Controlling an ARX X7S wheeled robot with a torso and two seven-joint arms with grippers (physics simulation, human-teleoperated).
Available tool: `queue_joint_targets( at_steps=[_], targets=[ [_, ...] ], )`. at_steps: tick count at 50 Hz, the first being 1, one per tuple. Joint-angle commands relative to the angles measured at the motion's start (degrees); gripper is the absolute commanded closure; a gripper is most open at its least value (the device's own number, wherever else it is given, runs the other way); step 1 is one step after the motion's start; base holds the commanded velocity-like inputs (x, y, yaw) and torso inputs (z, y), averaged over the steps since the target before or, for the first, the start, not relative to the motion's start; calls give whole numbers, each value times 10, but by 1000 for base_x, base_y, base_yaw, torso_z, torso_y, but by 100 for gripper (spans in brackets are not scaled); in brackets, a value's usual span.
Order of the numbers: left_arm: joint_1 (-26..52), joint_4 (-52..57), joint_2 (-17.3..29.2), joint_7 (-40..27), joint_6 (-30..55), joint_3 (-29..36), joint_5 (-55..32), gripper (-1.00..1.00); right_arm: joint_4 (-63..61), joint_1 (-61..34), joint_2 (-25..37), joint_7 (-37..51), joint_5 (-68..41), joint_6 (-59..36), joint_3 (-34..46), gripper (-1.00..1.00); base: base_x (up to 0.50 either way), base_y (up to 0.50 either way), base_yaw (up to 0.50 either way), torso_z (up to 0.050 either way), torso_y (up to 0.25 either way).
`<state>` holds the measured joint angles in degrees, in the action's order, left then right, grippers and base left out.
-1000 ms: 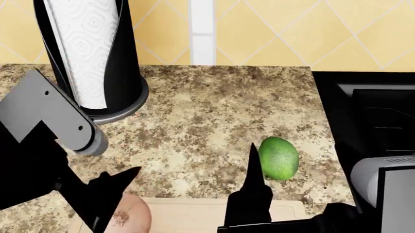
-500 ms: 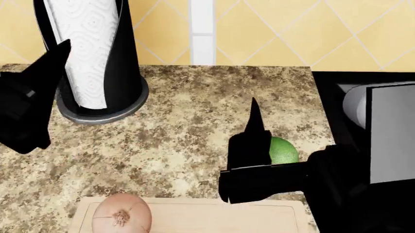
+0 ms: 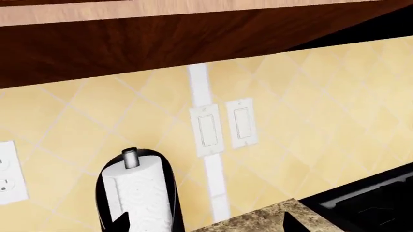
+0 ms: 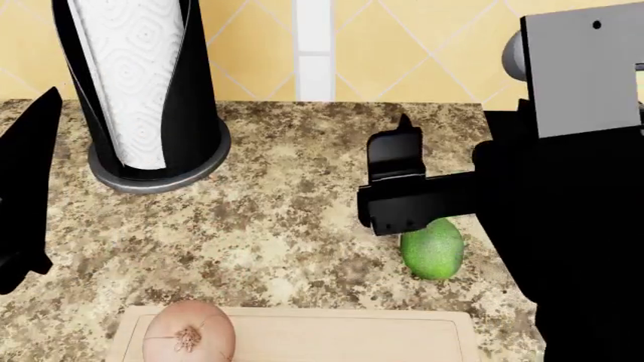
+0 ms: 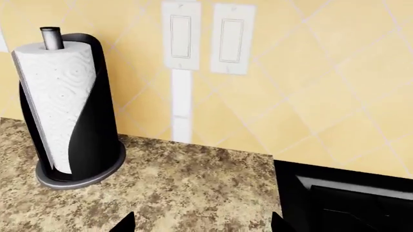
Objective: Place the avocado, onion, tomato and bell pepper on the cutting board.
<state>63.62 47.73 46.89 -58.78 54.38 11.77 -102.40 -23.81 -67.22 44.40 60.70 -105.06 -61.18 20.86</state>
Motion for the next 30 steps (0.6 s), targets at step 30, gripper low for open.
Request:
queue_joint_targets(
  at_steps=[30],
  targets=[
    [-76, 39, -13, 32, -30, -48, 44, -100, 201, -46, -56, -115, 127, -76, 121, -100, 0, 0, 0, 0, 0]
  ],
)
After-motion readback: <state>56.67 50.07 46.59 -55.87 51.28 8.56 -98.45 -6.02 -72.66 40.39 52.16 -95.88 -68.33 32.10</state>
